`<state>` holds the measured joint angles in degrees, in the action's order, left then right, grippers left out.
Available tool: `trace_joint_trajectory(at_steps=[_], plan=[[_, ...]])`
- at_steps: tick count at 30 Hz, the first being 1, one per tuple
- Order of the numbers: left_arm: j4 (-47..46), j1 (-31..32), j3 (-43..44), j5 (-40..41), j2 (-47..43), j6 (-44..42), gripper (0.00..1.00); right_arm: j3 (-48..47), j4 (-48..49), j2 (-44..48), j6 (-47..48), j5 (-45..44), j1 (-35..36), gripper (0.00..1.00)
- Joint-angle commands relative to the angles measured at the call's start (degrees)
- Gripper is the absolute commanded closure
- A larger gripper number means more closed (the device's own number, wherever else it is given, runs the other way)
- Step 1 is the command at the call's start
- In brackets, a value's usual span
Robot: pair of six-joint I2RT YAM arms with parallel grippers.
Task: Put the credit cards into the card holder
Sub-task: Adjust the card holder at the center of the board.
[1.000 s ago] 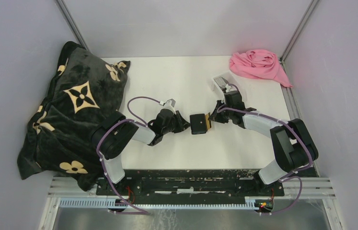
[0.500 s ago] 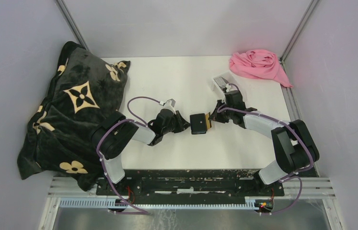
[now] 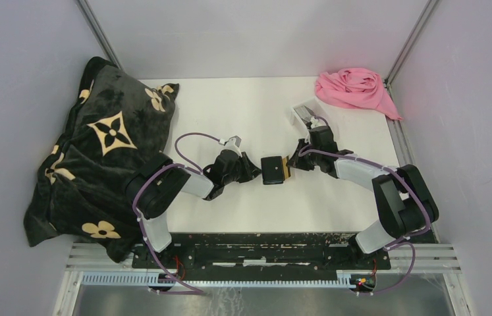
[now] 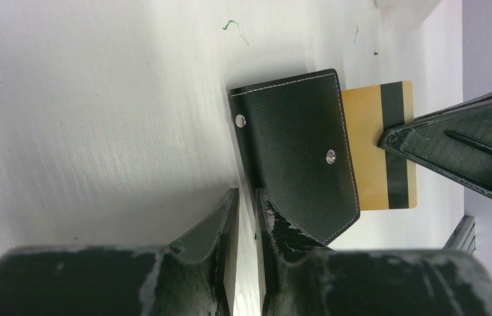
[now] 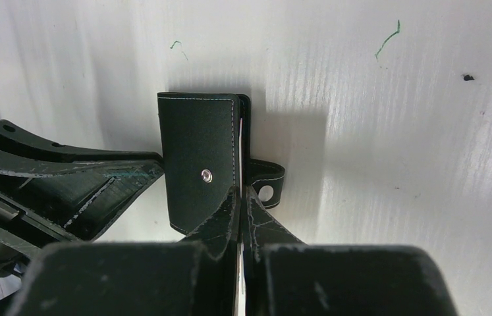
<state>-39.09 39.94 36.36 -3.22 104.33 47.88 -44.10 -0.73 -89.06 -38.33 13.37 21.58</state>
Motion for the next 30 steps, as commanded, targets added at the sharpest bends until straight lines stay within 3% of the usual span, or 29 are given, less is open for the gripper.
trace_joint_trajectory(at_steps=[1,30], plan=[[2.6,0.2,-0.5,1.4,1.1,-3.2,0.78,0.8,3.9,-0.6,-1.0,1.0,-0.2,0.99],[3.8,0.2,-0.3,1.6,1.0,-3.6,0.79,1.9,9.0,1.3,-4.7,4.0,-0.3,0.99]])
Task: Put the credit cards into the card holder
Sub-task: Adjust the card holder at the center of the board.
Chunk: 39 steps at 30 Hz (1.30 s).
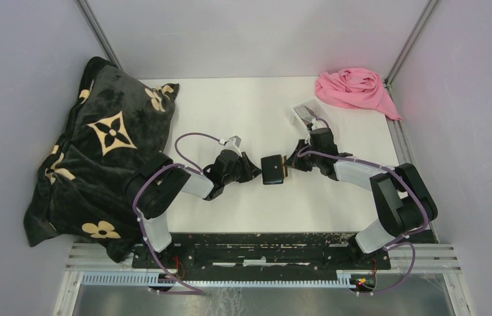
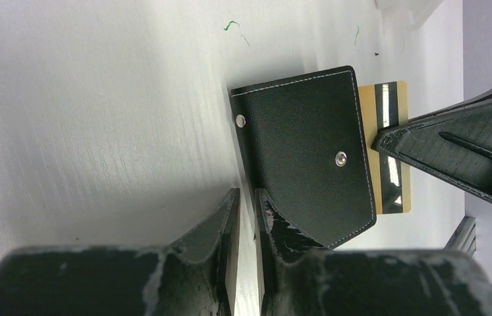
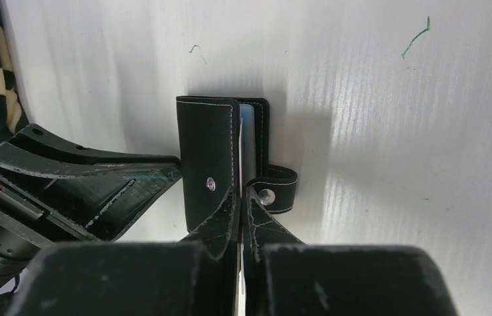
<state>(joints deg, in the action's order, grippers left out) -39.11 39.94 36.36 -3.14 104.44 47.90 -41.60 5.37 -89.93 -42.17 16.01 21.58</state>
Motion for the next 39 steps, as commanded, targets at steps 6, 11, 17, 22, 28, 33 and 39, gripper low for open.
trace_joint_trajectory(at_steps=[6,11,17,22,28,33,39], plan=[[3.9,0.2,-0.3,1.4,0.5,-3.7,0.79,-0.3,6.5,2.0,-3.4,3.5,0.3,0.99],[4.6,0.2,0.1,1.1,0.4,-4.2,0.79,-0.6,8.8,1.3,-4.7,4.0,1.7,0.99],[4.8,0.2,1.1,-0.2,1.1,-4.8,0.79,-1.5,9.6,1.0,-5.3,3.3,3.9,0.99],[4.2,0.2,2.8,-2.2,2.6,-5.3,0.79,-2.4,9.4,0.2,-5.3,2.4,5.8,0.99],[2.3,0.1,4.1,-4.6,4.8,-5.4,0.79,-2.8,8.7,-0.6,-4.3,0.9,7.1,0.99],[1.0,-0.3,4.5,-5.6,6.3,-4.8,0.78,-3.6,6.3,-1.7,-2.5,-1.7,8.1,0.99],[3.7,-0.4,3.7,-3.3,5.6,-5.4,0.76,-4.4,3.3,-3.6,0.1,-5.0,8.8,0.99]])
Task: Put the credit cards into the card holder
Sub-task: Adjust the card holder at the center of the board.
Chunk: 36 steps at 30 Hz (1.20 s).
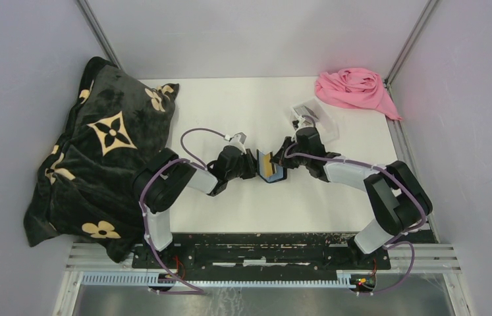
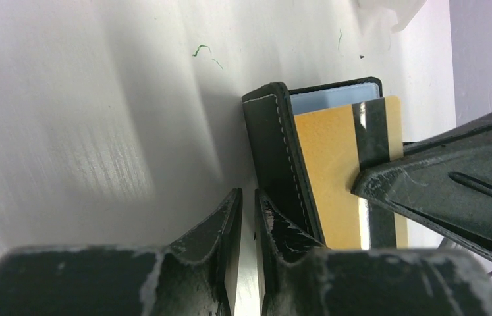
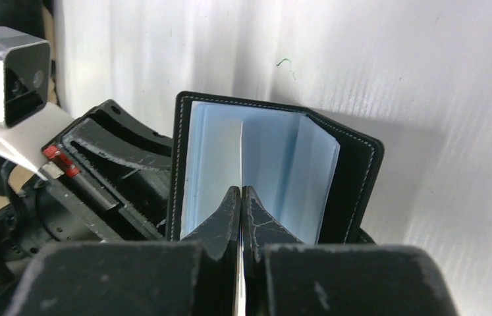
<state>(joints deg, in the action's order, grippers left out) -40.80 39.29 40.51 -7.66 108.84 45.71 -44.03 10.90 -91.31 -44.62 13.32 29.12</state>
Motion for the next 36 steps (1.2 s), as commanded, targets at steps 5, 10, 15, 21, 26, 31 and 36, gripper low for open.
trace_joint_trajectory(at_steps=[5,10,15,21,26,31,36], plan=[[10.7,0.2,-2.0,7.0,-2.1,-4.2,0.71,-1.8,-2.5,-3.2,3.6,-5.0,2.2,0.99],[16.7,0.2,-2.3,11.4,-4.7,-5.2,0.69,-3.3,-4.5,-3.0,4.6,-6.6,3.6,0.99],[19.4,0.3,-3.0,13.6,-6.0,-5.7,0.67,-4.9,-6.8,-1.9,5.6,-9.4,5.6,0.99],[19.8,0.3,-4.1,14.1,-6.7,-5.6,0.68,-6.7,-10.5,0.7,6.8,-12.1,7.2,0.99],[21.4,0.3,-5.3,16.2,-10.0,-5.7,0.68,-8.6,-13.4,2.5,8.1,-14.4,8.6,0.99],[23.8,0.3,-5.6,17.4,-13.2,-6.0,0.68,-10.6,-15.7,2.9,9.0,-16.6,10.6,0.99],[24.7,0.3,-6.4,16.9,-15.2,-5.9,0.68,-12.8,-16.6,2.1,9.1,-17.3,12.5,0.99]])
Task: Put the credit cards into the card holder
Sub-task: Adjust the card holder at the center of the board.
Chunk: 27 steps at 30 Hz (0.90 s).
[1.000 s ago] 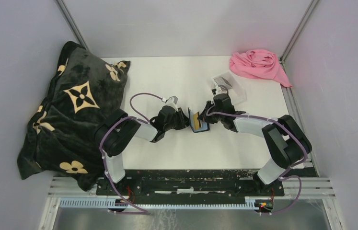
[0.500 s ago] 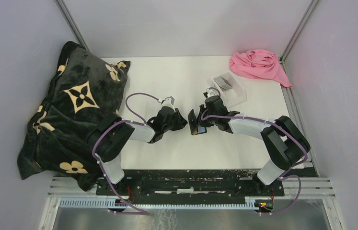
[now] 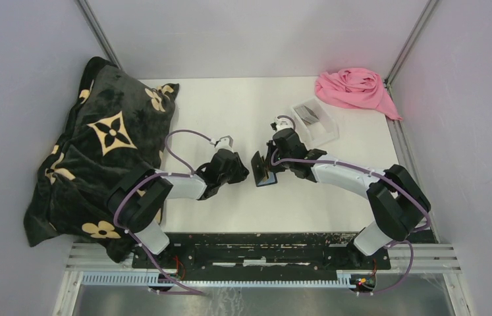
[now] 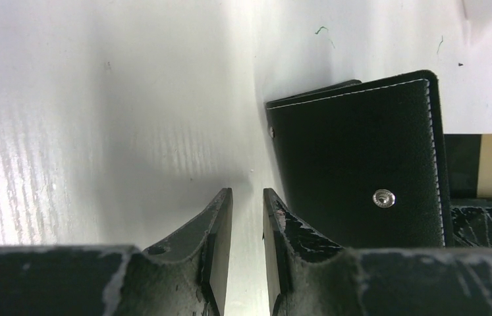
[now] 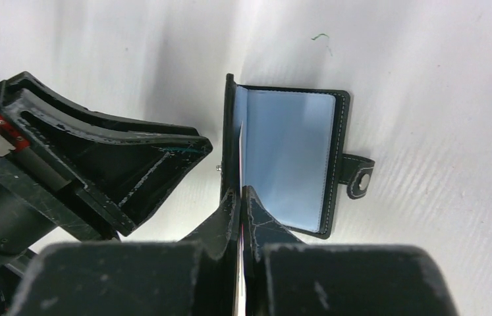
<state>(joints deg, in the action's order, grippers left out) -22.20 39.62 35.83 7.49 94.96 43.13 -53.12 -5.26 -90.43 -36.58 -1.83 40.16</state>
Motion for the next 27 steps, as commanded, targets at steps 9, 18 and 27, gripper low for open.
trace_joint_trajectory(at_steps=[9,18,27], plan=[[5.9,0.1,-4.6,1.4,-2.9,-2.4,0.69,-8.5,-2.7,-1.8,1.6,-4.6,6.4,0.99],[3.7,0.1,-4.6,-0.8,0.7,-2.0,0.7,-10.4,-2.8,-5.1,1.1,-5.8,9.9,0.99],[-0.5,-0.1,-4.0,-3.2,6.4,-1.9,0.69,-10.3,-1.9,-7.6,0.9,-6.0,10.5,0.99]])
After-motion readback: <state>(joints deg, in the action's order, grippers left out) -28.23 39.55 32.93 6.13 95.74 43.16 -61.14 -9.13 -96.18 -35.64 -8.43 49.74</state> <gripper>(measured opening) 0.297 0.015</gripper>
